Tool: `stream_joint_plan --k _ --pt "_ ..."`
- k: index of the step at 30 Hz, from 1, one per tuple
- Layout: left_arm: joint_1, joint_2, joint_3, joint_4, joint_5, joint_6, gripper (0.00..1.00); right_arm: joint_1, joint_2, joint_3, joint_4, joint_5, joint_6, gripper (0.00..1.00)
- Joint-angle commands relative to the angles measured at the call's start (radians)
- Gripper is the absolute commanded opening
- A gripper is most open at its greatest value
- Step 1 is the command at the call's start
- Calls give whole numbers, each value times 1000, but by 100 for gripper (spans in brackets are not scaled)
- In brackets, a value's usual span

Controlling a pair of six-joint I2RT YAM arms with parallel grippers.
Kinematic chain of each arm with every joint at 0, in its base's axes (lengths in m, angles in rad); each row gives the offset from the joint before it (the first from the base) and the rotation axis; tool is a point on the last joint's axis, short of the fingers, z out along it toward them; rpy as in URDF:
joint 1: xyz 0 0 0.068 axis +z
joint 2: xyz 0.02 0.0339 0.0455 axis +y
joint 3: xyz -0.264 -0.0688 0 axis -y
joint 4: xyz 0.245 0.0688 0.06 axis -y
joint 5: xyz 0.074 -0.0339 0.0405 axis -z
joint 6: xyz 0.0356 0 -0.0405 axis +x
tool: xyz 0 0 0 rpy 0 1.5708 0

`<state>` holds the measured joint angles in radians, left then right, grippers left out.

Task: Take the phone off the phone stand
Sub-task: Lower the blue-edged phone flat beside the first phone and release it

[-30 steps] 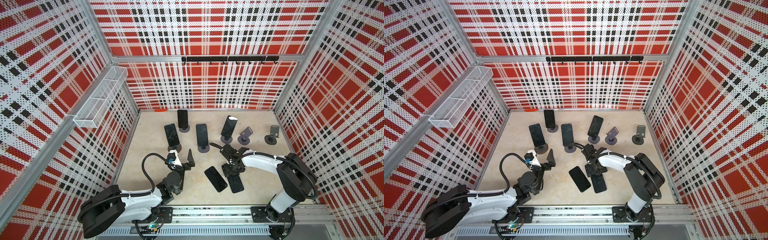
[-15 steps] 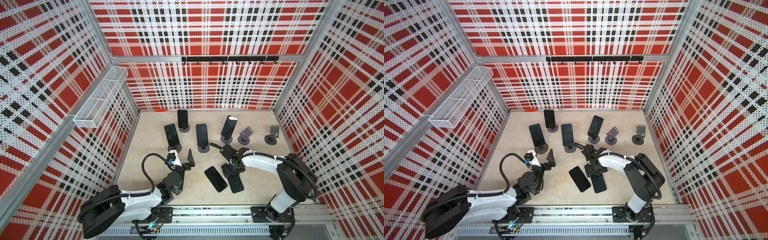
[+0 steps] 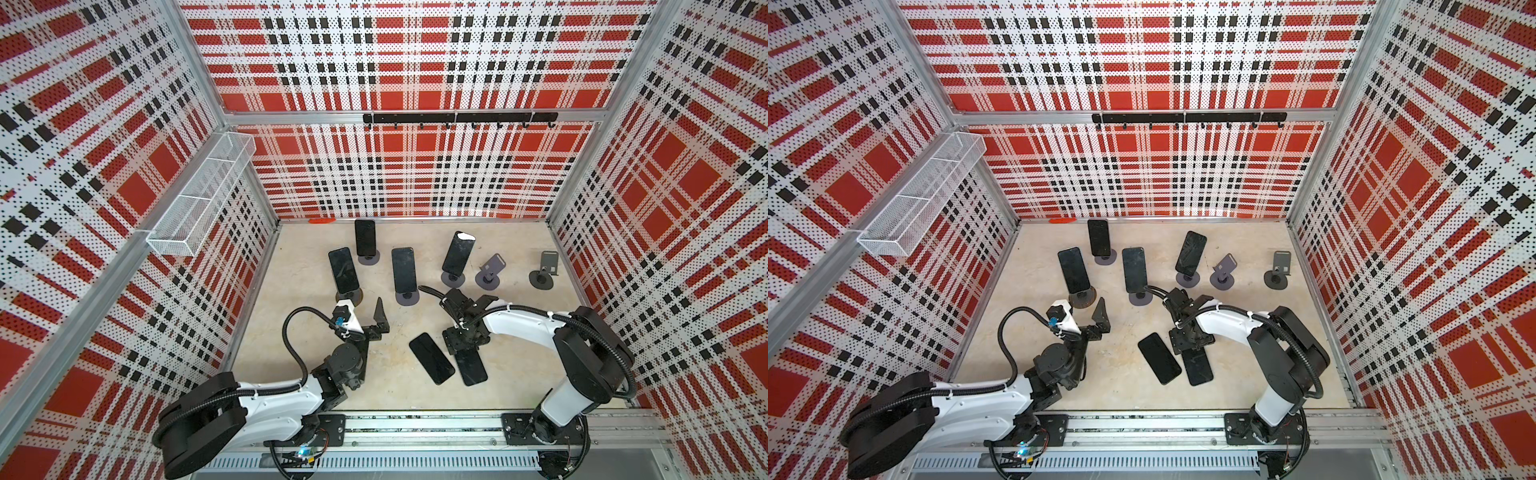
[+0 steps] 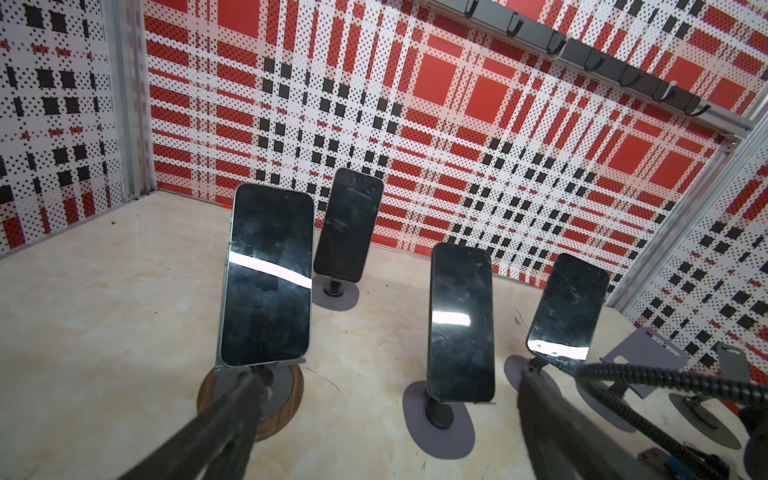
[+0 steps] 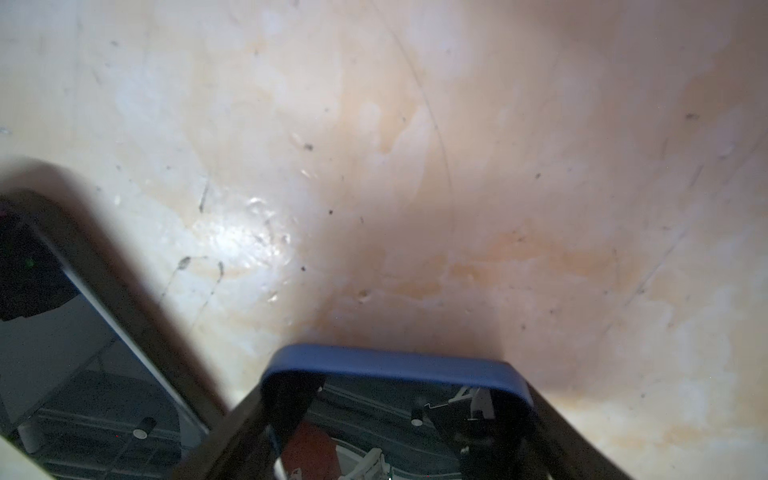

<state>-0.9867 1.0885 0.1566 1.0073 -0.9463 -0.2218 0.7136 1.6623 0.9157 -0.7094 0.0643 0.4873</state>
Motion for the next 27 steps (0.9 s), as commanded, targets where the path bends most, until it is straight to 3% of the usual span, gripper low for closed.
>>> stream_joint_plan --k 1,19,27 --pt "8 -13 -11 1 2 -4 98 10 96 -55 75 83 -6 79" --pt "9 -23 -8 -3 -2 4 98 15 67 -32 73 102 -2 82" --pt "19 -24 -9 -3 -14 16 98 15 -72 21 90 137 47 83"
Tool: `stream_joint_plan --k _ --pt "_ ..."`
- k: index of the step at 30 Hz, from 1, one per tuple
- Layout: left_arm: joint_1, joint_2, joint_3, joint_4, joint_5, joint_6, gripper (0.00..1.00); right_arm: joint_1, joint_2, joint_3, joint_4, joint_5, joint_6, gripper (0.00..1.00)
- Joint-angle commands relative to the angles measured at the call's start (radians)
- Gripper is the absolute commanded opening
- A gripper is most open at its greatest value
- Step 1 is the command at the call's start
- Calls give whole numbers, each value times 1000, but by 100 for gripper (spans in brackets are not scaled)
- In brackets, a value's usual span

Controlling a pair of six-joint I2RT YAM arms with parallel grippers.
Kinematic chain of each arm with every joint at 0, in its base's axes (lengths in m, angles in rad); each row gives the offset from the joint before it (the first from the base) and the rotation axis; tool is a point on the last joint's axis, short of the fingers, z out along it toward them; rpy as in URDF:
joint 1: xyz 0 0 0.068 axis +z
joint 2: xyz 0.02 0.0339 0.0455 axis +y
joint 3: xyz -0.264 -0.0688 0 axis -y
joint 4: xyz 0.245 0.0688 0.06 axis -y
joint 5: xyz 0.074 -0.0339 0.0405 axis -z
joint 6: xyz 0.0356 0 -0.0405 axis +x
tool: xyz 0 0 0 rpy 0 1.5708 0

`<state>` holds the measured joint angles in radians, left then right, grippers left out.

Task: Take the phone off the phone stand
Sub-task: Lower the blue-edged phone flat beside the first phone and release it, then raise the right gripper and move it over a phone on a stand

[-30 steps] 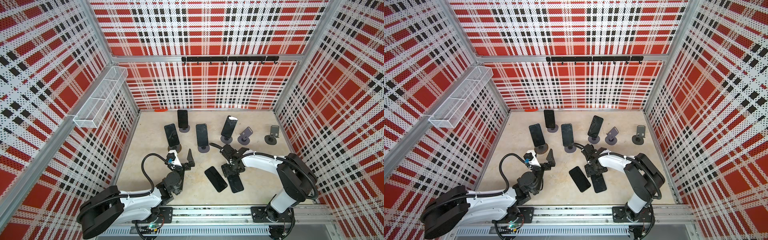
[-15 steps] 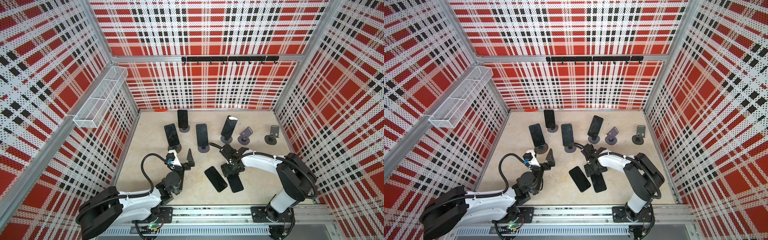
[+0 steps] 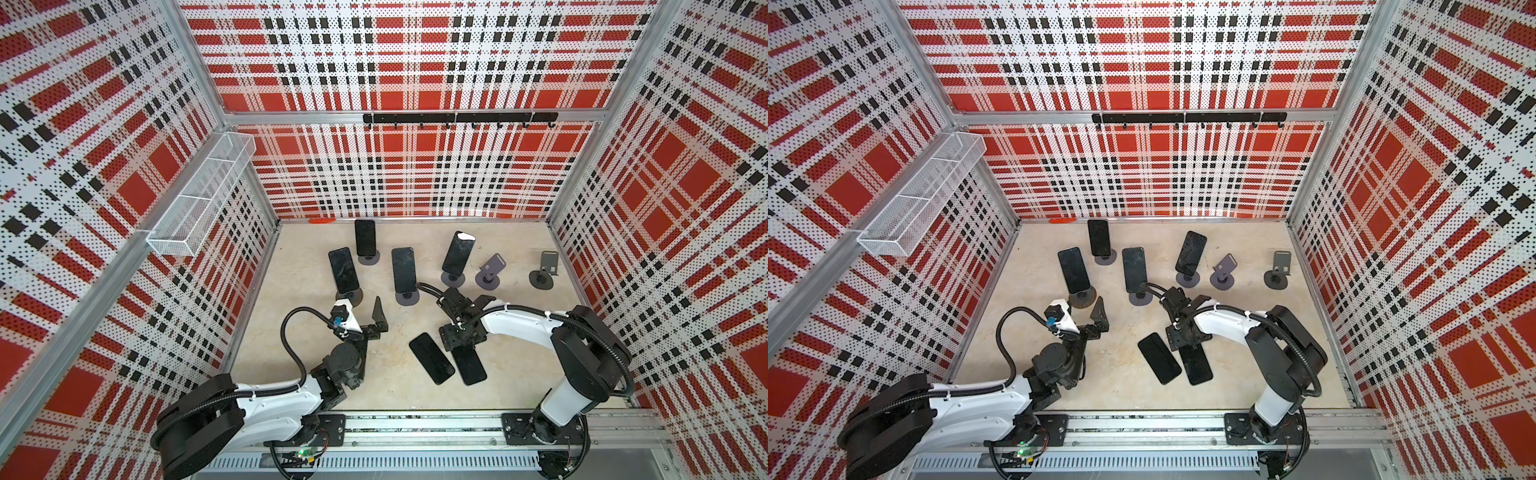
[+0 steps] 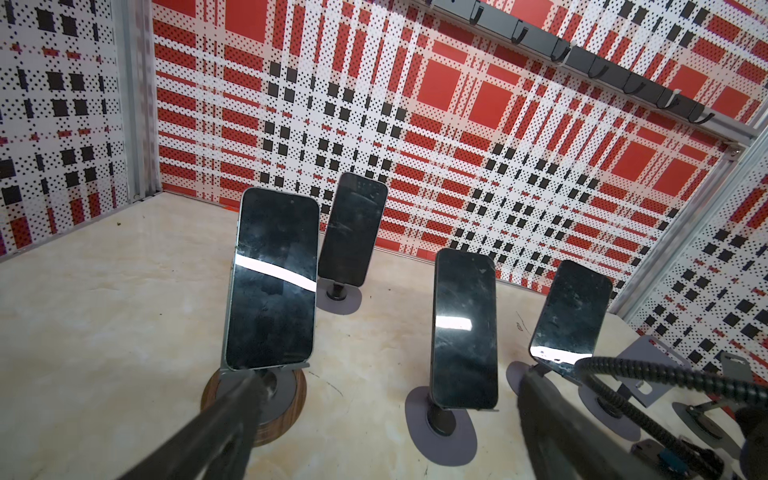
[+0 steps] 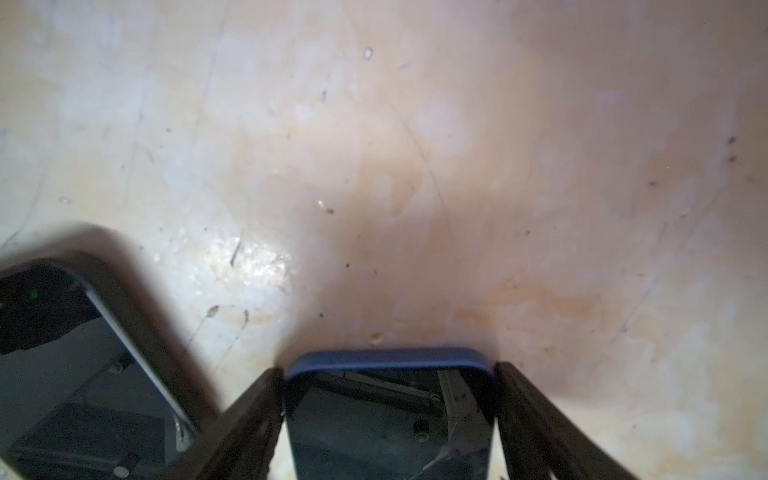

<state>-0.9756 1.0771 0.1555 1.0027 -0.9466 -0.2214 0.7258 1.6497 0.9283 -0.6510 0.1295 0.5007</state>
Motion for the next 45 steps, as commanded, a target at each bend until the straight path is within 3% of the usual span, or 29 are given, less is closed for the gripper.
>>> stream_joint_plan --k 1,10,15,19,24,29,39,45 --pt "8 -11 -9 2 -20 16 98 4 -91 14 46 106 42 84" --pt "17 25 3 2 -17 27 98 3 -354 -20 352 366 130 89" --pt "17 32 3 2 -20 30 98 0 -332 53 407 540 141 90" --pt "18 38 7 2 -19 30 98 -14 -255 151 337 663 271 99" --pt "21 51 9 2 -31 36 98 -114 -148 276 207 544 434 100" --pt "23 65 16 1 14 27 98 -185 -32 398 145 409 451 100" --pt "23 79 23 -4 24 -2 98 -230 248 798 -113 424 400 100" --pt "23 51 20 -16 18 4 98 -256 360 960 -185 395 360 100"
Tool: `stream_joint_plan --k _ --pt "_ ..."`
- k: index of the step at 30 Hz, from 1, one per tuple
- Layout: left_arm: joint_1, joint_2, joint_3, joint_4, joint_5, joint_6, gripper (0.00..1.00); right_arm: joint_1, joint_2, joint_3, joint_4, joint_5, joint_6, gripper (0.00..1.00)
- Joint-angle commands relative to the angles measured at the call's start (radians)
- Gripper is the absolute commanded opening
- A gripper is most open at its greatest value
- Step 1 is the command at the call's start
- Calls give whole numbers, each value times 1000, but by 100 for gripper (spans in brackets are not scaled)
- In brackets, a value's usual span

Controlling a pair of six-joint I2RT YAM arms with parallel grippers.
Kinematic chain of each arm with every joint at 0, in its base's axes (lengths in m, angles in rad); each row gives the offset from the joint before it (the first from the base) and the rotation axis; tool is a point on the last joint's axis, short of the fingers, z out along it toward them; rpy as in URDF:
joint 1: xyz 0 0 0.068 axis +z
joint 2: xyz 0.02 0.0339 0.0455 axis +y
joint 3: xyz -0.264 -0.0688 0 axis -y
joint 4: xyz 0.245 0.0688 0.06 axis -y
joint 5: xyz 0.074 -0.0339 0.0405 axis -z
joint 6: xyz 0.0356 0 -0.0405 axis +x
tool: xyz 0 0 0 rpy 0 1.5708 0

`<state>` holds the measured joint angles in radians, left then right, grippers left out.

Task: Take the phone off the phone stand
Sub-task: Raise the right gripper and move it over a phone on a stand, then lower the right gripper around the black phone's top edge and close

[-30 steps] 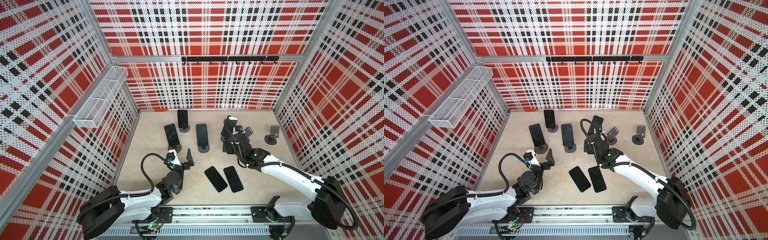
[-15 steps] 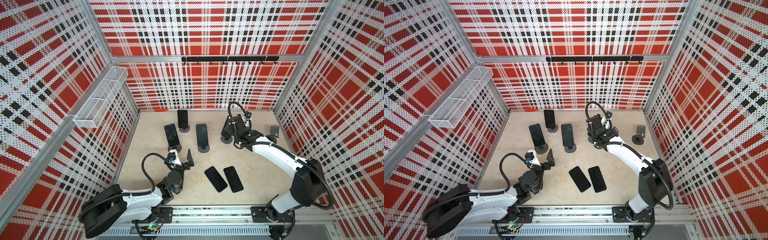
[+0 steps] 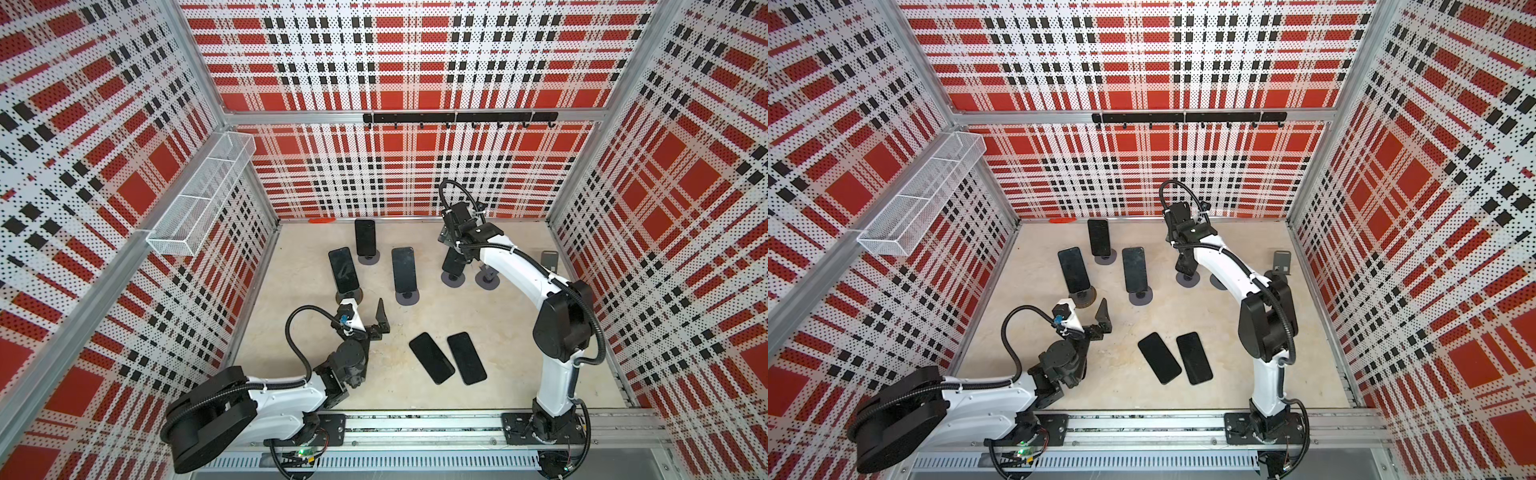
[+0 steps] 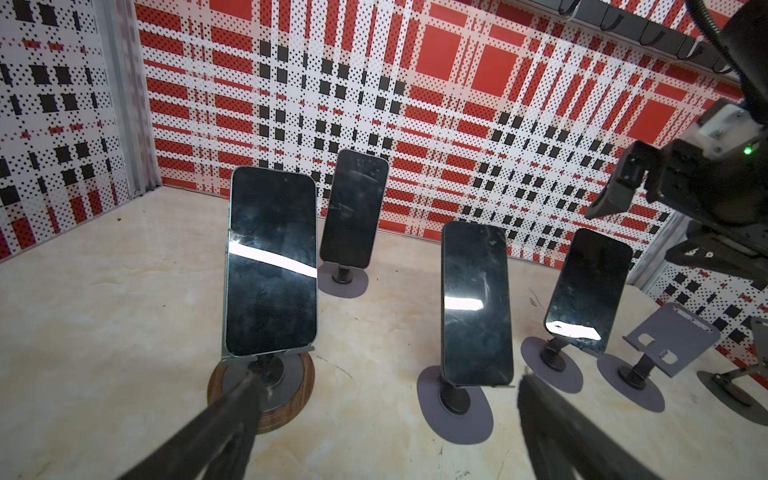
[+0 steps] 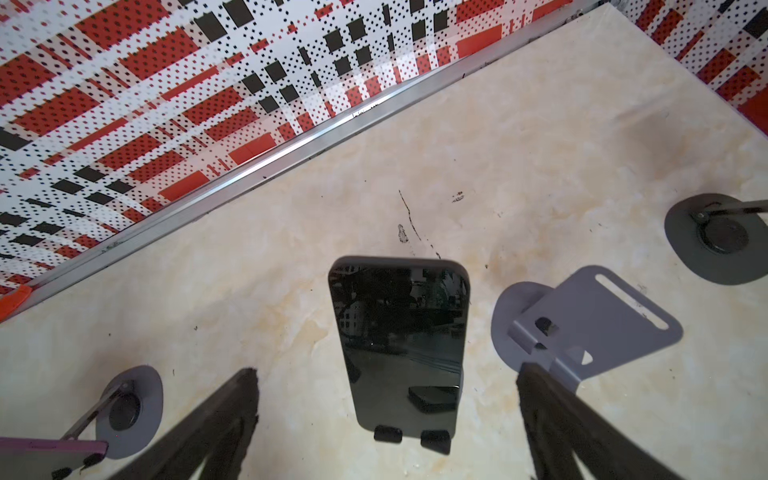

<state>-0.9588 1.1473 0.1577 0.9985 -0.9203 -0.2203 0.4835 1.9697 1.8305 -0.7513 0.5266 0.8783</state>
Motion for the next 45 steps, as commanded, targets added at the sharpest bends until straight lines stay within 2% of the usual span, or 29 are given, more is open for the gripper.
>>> stream_joint_plan --k 1,10,23,29,45 --pt "6 -21 16 -14 -14 3 98 -14 60 86 -106 6 -20 100" --pt "8 5 26 -22 14 -16 98 -18 141 186 -140 81 -56 100" --pt "7 -13 21 -26 12 -17 98 -35 229 271 -157 78 -62 99" --pt "6 -18 20 -26 17 -15 98 -37 253 293 -184 106 -43 93" --pt "7 -47 11 -26 20 -17 98 -37 273 303 -186 118 -37 90"
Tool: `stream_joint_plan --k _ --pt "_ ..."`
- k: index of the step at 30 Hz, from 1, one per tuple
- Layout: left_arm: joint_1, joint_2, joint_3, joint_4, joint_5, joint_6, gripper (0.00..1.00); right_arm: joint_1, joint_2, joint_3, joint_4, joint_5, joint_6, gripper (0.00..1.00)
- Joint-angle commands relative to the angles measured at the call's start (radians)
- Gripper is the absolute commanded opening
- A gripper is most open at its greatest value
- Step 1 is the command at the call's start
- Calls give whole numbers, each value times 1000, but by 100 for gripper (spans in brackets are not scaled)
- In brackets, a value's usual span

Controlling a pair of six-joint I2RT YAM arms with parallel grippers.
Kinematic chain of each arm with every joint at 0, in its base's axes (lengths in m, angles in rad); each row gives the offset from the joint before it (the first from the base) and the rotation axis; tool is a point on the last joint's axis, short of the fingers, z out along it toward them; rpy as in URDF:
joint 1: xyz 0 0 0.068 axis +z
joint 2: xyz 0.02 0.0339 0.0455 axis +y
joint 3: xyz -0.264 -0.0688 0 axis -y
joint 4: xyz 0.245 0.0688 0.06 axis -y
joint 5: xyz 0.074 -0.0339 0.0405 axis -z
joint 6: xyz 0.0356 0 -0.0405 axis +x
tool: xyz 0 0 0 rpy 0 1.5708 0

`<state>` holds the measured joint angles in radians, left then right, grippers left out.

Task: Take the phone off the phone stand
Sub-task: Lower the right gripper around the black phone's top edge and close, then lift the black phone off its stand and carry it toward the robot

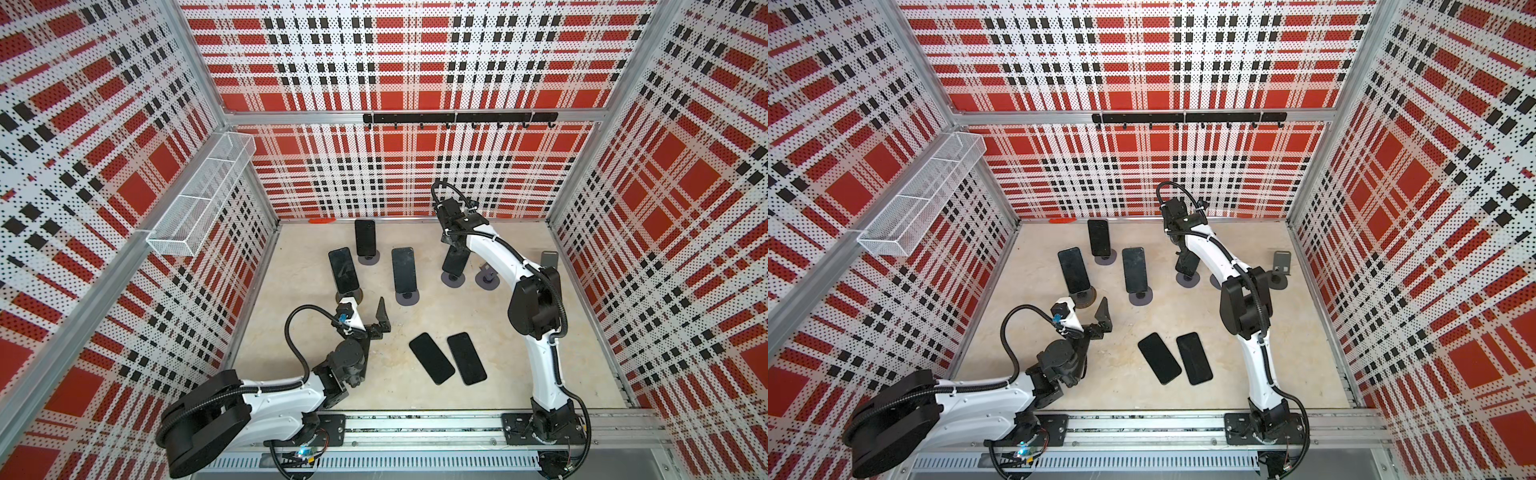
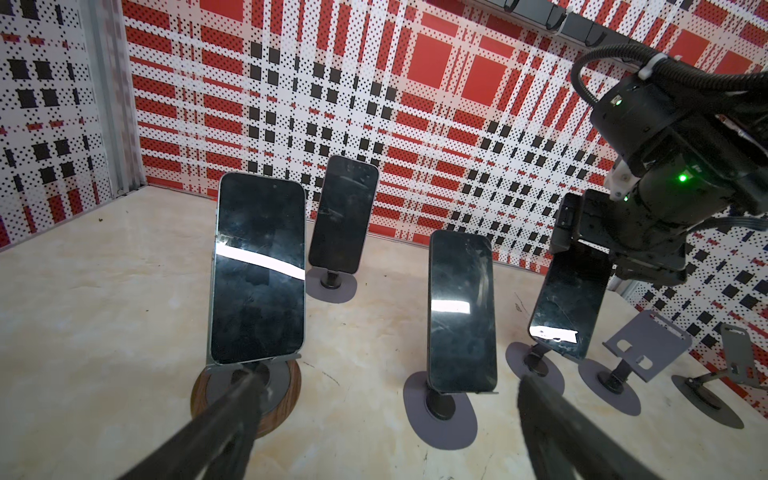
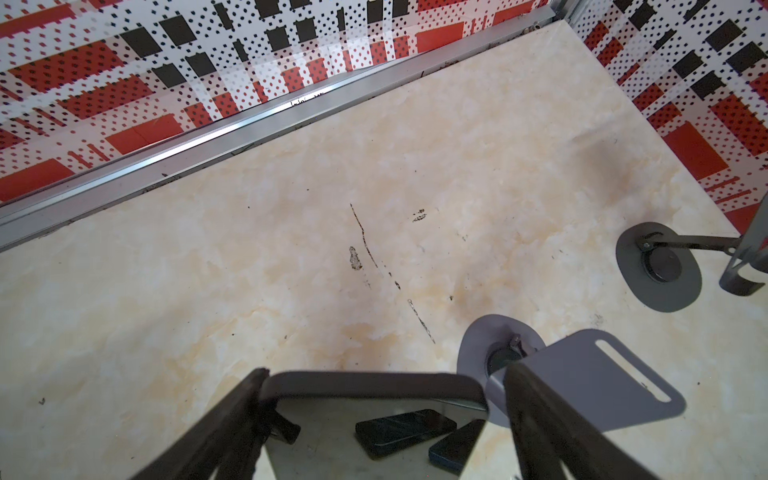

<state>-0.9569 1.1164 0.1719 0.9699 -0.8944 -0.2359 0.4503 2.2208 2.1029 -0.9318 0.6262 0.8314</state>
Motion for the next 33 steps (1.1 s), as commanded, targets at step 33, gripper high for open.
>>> stream_joint_plan --k 33 --pt "4 -24 -10 16 6 9 98 -6 -53 -71 99 -43 -92 64"
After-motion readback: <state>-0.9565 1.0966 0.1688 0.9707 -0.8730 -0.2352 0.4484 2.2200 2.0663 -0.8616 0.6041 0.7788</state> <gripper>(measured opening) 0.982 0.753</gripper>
